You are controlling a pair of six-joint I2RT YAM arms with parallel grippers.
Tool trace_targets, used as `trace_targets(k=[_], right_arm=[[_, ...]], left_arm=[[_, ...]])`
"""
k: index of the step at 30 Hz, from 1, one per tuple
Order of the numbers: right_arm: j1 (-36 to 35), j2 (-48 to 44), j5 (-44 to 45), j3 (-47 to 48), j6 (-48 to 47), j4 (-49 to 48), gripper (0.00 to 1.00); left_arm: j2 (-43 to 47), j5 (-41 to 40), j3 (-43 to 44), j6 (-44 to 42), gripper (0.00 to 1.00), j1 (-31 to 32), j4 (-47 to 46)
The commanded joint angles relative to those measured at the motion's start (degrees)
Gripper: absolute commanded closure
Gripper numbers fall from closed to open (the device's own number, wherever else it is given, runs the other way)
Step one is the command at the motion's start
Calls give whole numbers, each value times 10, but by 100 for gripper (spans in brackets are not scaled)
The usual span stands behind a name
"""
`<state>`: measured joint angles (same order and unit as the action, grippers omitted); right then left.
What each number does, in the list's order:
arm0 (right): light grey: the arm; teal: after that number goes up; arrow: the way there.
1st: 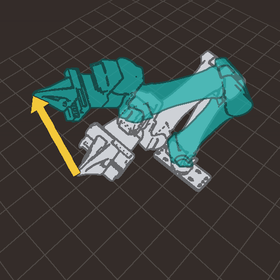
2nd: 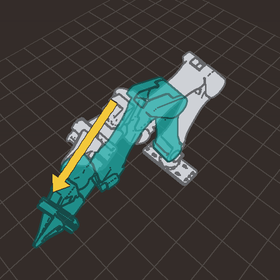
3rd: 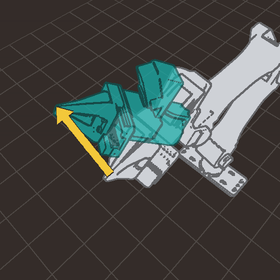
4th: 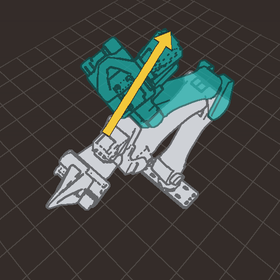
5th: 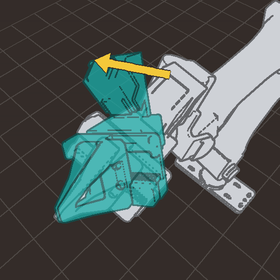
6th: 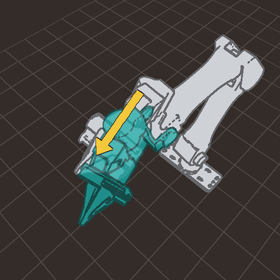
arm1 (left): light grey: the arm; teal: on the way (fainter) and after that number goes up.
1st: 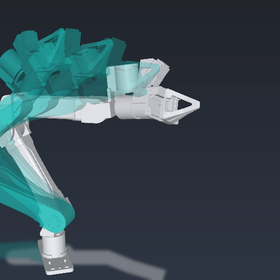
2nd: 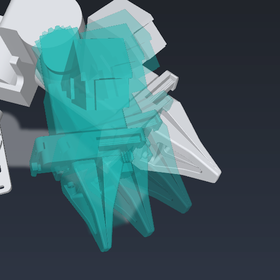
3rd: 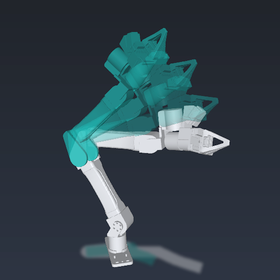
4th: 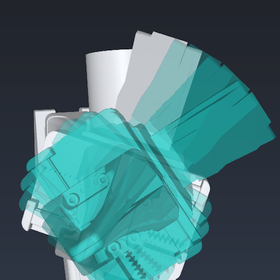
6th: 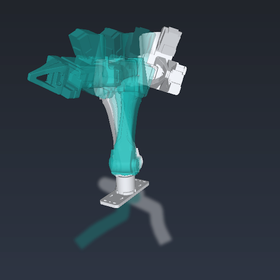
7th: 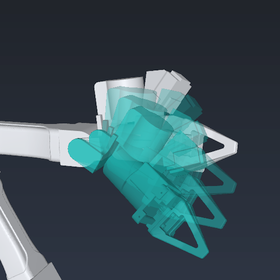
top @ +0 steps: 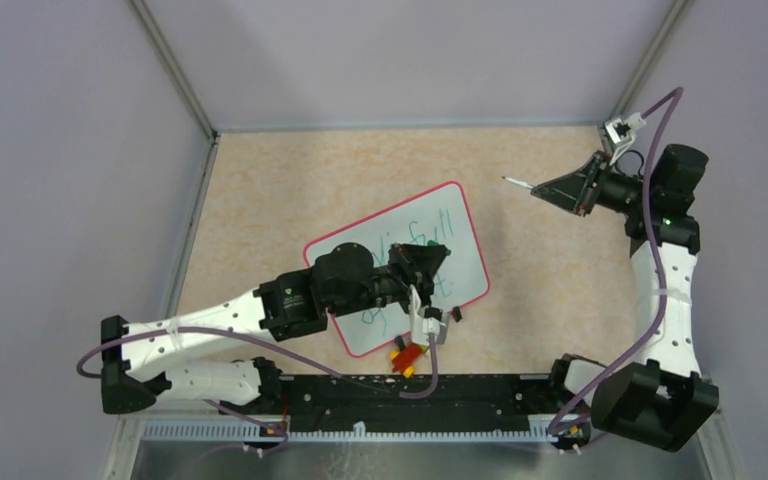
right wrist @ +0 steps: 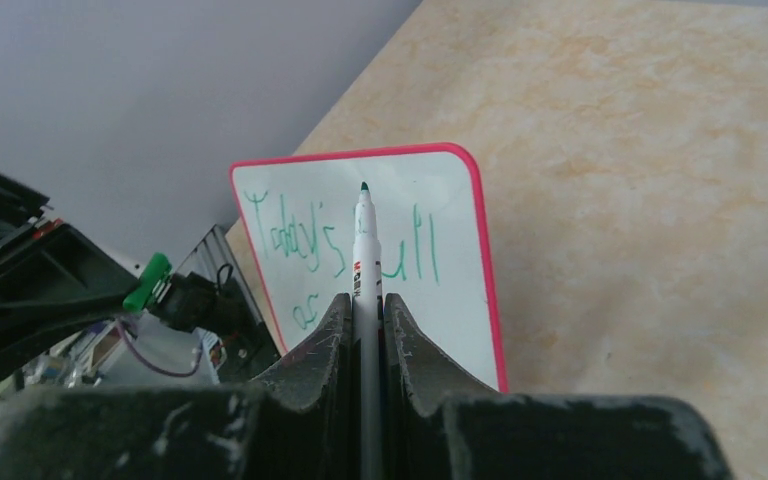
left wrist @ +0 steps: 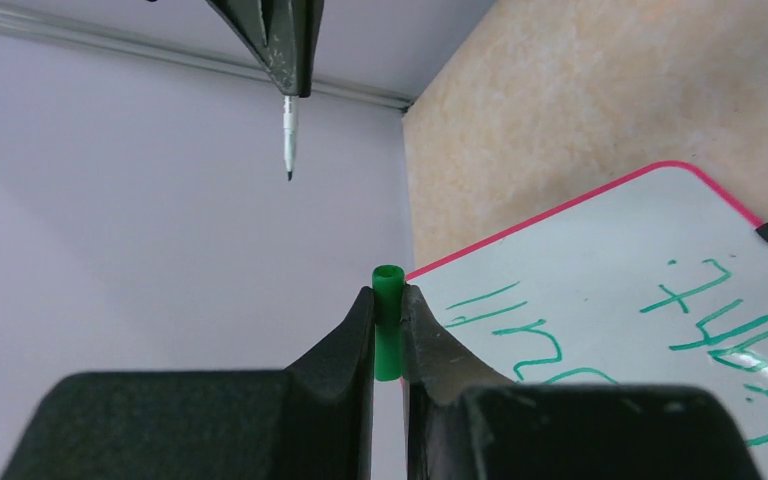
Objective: Write a sentence on the whiteboard
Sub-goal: Insert the whiteboard marker without the cap into the pen cap.
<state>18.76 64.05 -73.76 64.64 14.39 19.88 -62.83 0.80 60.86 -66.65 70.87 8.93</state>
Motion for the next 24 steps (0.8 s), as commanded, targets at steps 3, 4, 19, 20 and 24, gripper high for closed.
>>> trace_targets(k=[3, 4, 19, 20, 24], right_arm=[[-62, -48, -53, 29, -23, 20, 100], [-71, -52, -59, 32, -27, 27, 100], [-174, -67, -68, 93, -139, 183, 100], [-182, -66, -61, 96, -141, 191, 100], [-216, -64, -37, 108, -169, 213, 100]], left_arm=[[35, -57, -21, -51, 100, -1, -84], [42, -59, -27, -52, 100, -1, -85], [69, -80, -65, -84, 100, -1, -147], [68, -81, -64, -81, 100, -1, -145], [65, -95, -63, -68, 100, -2, -138]])
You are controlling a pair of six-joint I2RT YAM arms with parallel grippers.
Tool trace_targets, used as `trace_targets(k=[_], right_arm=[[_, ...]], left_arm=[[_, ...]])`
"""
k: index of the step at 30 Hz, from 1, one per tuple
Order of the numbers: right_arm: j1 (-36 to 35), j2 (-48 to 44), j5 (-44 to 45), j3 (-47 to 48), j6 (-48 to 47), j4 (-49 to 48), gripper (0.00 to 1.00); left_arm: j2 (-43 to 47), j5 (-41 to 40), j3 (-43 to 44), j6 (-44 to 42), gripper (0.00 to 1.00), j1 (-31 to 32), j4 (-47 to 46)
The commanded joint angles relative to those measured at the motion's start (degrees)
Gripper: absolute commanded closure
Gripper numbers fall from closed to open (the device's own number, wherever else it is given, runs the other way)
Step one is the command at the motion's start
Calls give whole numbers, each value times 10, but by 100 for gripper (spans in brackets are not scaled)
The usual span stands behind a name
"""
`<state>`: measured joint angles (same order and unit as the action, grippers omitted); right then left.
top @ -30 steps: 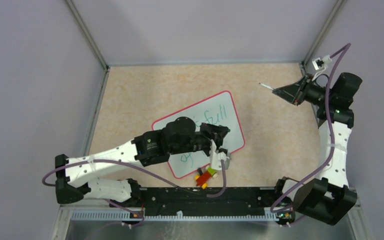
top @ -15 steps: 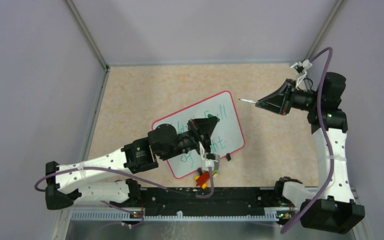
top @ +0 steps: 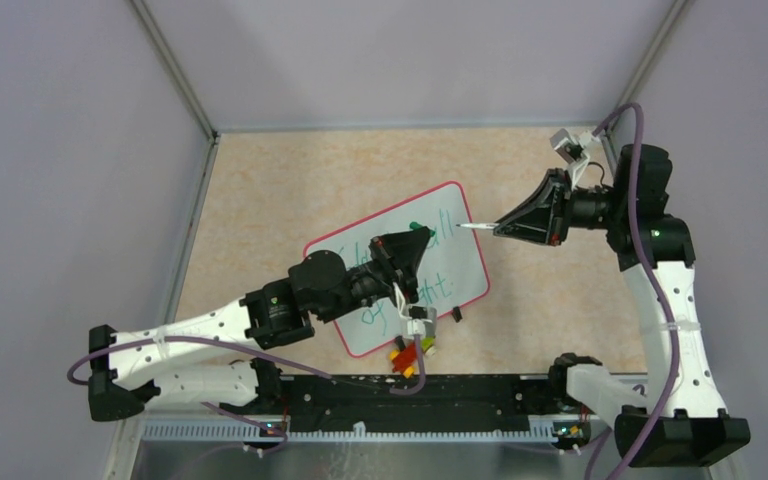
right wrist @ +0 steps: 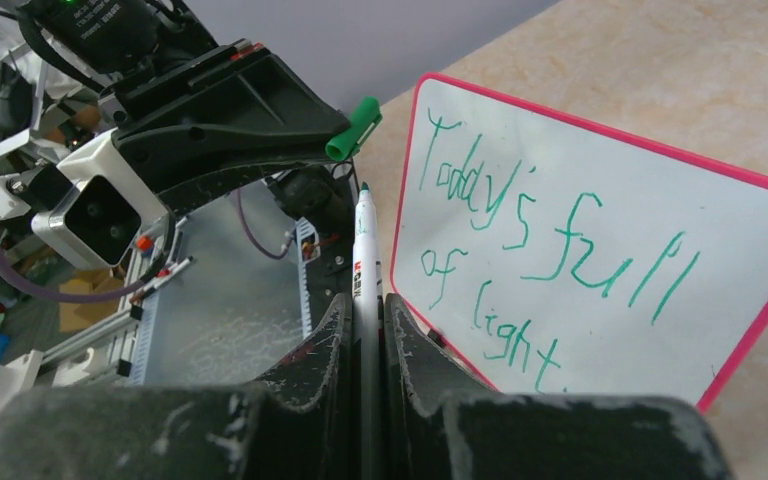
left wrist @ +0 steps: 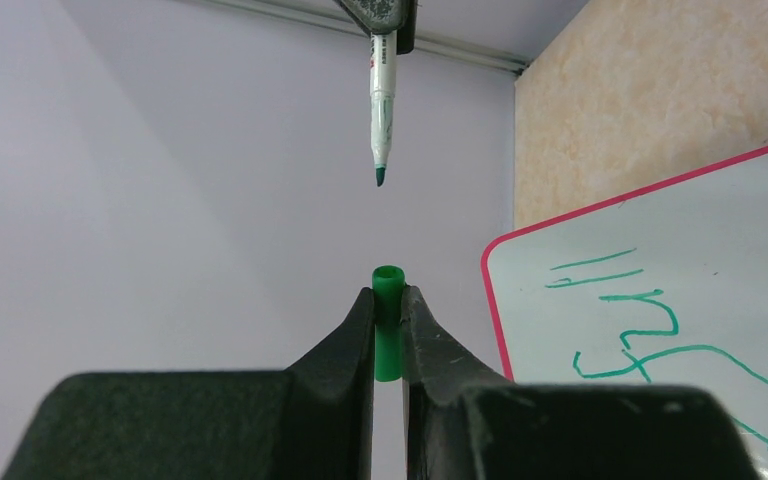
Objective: Write a sentence on the whiteboard
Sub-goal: Insert the whiteboard marker without the cap into the pen cap.
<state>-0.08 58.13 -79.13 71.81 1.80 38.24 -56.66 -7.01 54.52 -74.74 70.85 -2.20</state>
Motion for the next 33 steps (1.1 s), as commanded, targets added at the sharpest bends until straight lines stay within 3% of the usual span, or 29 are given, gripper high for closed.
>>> trace_targets(k=[1, 21, 33], right_arm=[[-31, -5, 27, 37, -44, 29, 100], [-99, 4, 137, 57, -29, 48, 100], [-117, 9, 155, 55, -30, 47, 100]], left_arm=[[1, -20, 3, 19, 100, -2, -20], [-24, -48, 11, 35, 100, -4, -14], [-35, -48, 16, 43, 100, -4, -14]])
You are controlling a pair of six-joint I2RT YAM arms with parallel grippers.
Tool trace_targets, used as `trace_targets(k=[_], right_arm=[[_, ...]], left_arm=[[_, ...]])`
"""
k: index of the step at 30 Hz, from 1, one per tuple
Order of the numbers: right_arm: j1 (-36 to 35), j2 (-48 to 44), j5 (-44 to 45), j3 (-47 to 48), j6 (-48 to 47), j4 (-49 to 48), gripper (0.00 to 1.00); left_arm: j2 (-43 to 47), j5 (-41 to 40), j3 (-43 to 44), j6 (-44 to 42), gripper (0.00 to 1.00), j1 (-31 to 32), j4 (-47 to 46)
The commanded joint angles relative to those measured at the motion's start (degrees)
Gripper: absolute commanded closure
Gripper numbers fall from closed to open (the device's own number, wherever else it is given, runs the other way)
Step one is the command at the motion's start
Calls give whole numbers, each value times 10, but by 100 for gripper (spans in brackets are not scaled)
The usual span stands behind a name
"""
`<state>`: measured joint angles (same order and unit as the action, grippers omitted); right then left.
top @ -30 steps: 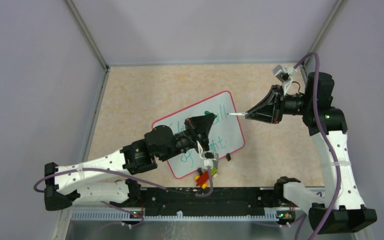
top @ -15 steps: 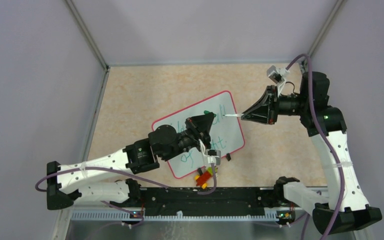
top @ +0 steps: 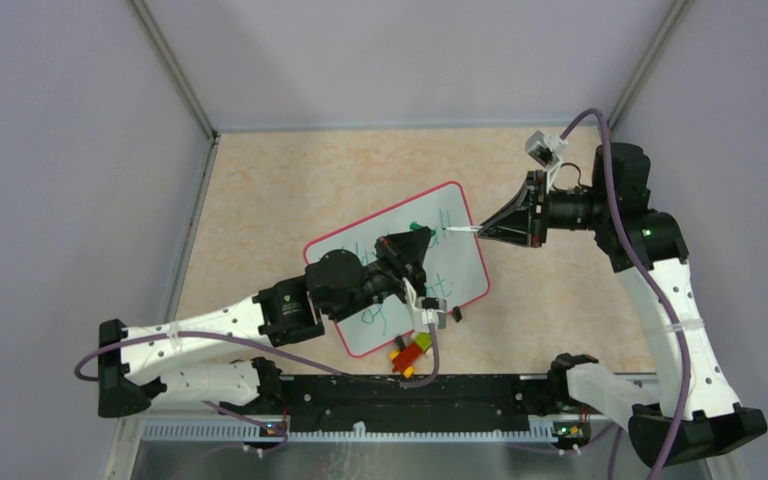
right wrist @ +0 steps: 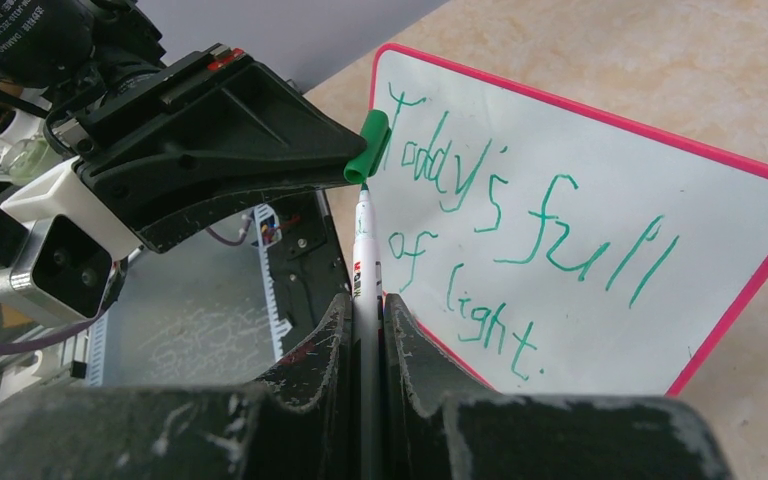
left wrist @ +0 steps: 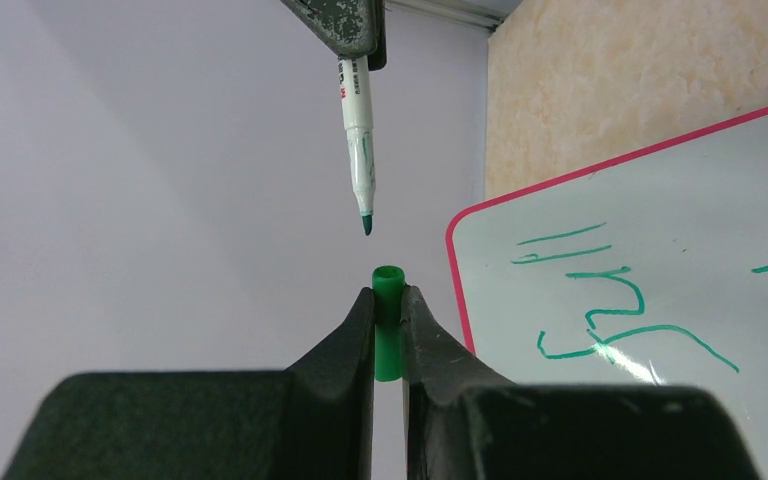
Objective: Write a sentence on the whiteboard
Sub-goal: Insert the whiteboard marker without the cap into the pen cap.
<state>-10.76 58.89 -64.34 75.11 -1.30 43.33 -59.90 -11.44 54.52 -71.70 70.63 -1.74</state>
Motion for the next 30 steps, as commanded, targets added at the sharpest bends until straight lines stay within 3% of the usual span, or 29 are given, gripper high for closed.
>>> trace_targets(k=[1, 30], right_arm=[[-11, 2, 6, 23, 2, -6, 100], [-37, 10, 37, 12, -18, 9, 100]], left_arm=[[-3, -3, 15, 12, 100, -1, -18], [-9, -2, 18, 16, 100, -1, -22]])
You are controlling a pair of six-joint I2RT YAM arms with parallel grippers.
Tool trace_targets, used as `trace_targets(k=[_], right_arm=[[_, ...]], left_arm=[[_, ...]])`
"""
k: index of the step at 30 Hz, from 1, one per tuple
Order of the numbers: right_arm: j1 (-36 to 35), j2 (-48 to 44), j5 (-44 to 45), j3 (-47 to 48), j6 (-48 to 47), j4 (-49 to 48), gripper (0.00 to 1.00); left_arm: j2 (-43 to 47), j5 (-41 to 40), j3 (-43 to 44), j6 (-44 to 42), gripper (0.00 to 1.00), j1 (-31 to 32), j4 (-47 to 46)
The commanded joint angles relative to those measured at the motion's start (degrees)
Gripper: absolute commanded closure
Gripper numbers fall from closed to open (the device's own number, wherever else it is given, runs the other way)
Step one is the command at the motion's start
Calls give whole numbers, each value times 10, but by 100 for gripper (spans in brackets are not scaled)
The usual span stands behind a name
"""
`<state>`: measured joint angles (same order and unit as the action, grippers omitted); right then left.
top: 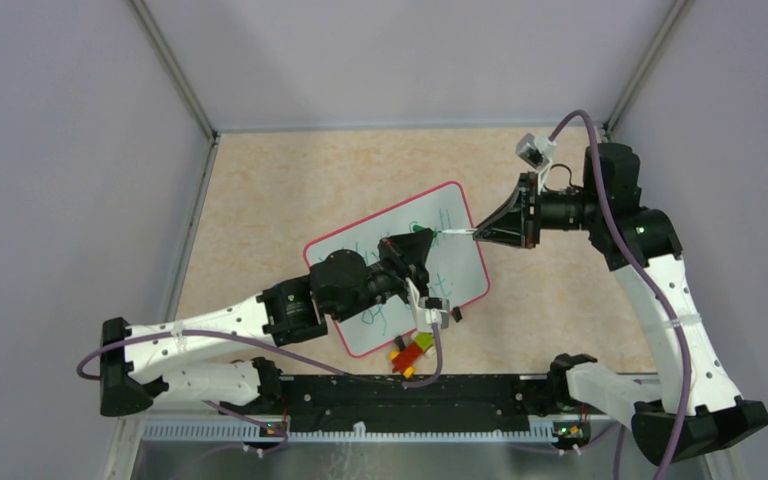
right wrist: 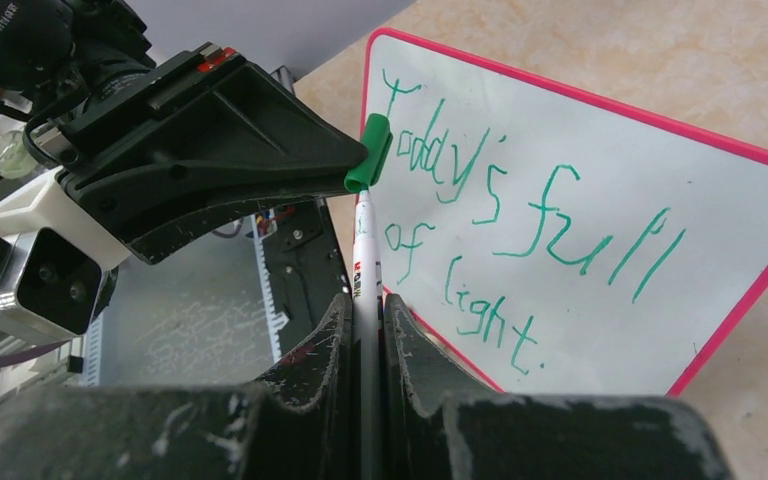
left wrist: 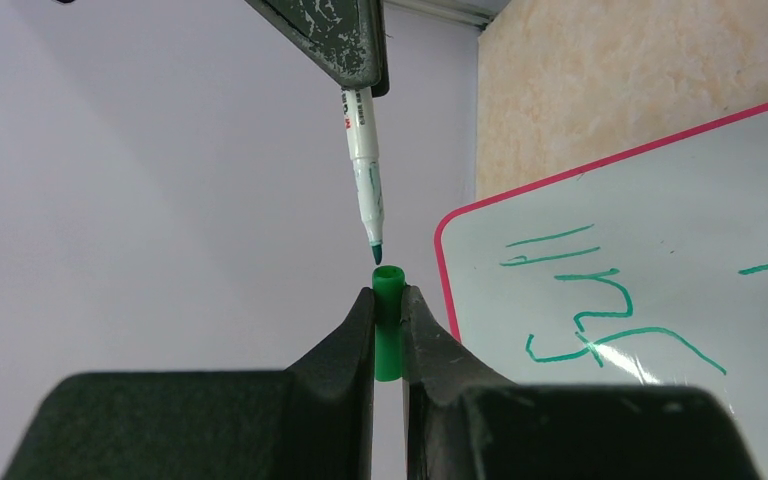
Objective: Write a sentence on the whiteboard
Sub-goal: Insert the whiteboard marker without the cap into the pen cap.
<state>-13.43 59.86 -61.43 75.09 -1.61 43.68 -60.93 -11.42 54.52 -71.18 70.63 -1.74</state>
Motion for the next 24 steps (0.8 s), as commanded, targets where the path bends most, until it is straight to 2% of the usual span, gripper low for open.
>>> trace_targets(k=[1, 24], right_arm=[[-11, 0, 8, 12, -15, 5, 100], [-31, 3, 44, 41, -47, 36, 100]], left_arm=[[1, -1, 18, 11, 100, -2, -23], [5, -5, 18, 26, 100, -11, 13]])
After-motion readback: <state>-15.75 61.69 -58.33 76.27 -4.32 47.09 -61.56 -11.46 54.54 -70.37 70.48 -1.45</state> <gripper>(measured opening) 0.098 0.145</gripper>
